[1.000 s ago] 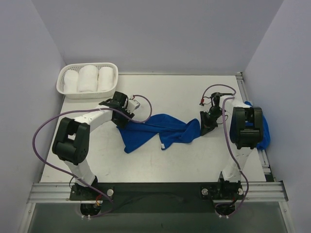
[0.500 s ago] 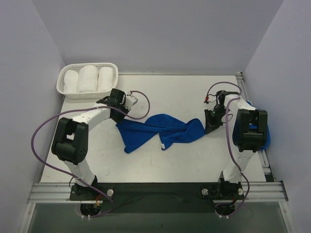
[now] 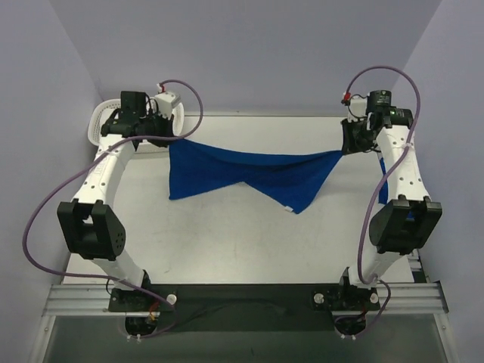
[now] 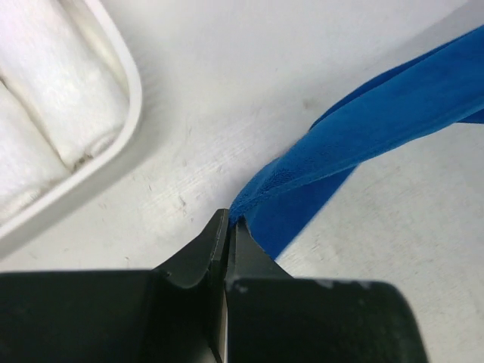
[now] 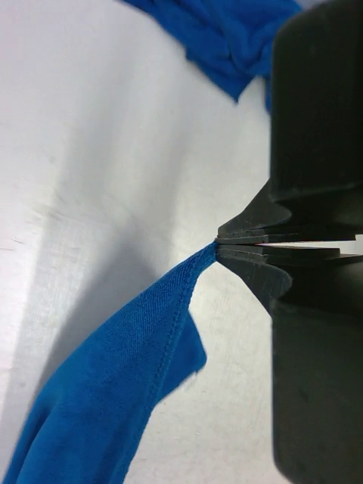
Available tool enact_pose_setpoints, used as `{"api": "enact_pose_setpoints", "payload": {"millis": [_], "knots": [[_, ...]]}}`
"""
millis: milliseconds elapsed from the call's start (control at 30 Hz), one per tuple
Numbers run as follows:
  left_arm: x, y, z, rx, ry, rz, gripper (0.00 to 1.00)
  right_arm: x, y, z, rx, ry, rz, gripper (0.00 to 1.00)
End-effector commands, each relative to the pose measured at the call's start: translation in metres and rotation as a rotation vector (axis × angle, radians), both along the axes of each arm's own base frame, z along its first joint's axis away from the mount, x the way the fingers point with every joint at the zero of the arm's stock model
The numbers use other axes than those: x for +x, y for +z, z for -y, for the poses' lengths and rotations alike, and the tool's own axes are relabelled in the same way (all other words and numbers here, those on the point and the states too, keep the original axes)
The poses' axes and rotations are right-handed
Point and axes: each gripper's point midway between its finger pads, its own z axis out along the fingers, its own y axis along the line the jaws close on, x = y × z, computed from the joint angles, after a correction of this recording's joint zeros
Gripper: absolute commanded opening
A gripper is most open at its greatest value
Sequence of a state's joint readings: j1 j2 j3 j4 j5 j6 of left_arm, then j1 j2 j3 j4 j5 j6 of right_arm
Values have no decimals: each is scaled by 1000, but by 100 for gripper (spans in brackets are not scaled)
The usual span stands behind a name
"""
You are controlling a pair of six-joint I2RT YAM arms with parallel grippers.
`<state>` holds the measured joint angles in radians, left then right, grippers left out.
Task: Roll the towels
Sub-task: Flatten the towel
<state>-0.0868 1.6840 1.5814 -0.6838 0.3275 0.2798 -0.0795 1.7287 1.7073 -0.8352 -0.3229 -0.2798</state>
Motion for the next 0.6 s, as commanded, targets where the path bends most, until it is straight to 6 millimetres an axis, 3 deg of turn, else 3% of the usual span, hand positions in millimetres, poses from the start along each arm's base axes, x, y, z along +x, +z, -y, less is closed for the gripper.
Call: {"api": "enact_pose_setpoints", "payload": {"millis": [0, 67, 100, 267, 333, 367, 467, 500, 533, 567], "knots": [[-6, 82, 10, -117, -34, 124, 0, -6, 54, 20, -114, 1, 107, 0], [-8, 96, 9, -140, -31, 129, 0, 0, 81, 23, -143, 4, 184, 0], [-7, 113, 7, -149, -32, 162, 0, -2, 92, 25, -154, 2, 213, 0], [-23, 135, -2, -162, -20, 200, 0, -18, 124, 33, -203, -9, 301, 0], [-38, 136, -6, -161, -15, 203, 0, -28, 121, 37, -220, -6, 294, 0], [-46, 136, -4, -168, -23, 198, 0, -38, 129, 36, -226, -6, 320, 0], [-75, 130, -23, -188, 26, 189, 0, -58, 124, 40, -230, -10, 315, 0], [-83, 129, -25, -191, 38, 189, 0, -70, 133, 38, -233, -11, 350, 0], [-99, 141, -27, -190, 47, 230, 0, -78, 124, 38, -232, -6, 330, 0], [-108, 129, -31, -196, 63, 206, 0, -85, 124, 37, -236, 0, 338, 0]]}}
